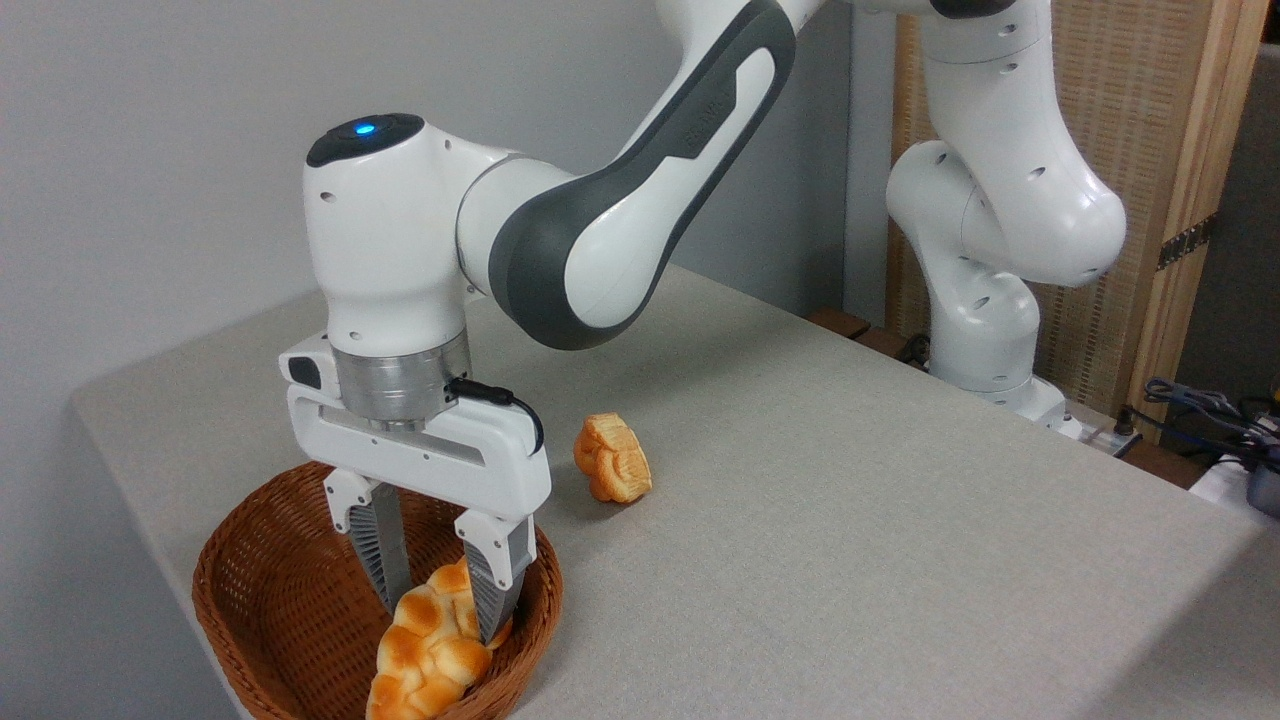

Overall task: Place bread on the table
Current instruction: 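Close the gripper on the braided loaf inside the basket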

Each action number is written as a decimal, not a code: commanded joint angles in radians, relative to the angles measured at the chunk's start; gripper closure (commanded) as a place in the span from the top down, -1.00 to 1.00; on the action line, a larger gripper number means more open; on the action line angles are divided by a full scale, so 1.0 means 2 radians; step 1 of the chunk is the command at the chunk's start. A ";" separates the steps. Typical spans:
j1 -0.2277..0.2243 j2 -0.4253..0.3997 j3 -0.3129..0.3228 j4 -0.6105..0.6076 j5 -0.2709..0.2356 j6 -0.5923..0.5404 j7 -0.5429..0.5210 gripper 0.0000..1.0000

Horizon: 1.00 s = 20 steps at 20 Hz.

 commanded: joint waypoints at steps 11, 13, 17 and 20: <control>-0.005 0.007 0.002 0.003 0.008 0.004 -0.006 -0.17; -0.005 0.007 0.002 0.004 0.008 0.004 -0.006 -0.16; -0.005 0.005 0.002 0.004 0.008 0.004 -0.006 -0.16; -0.005 0.004 0.002 0.004 0.008 0.004 -0.006 -0.15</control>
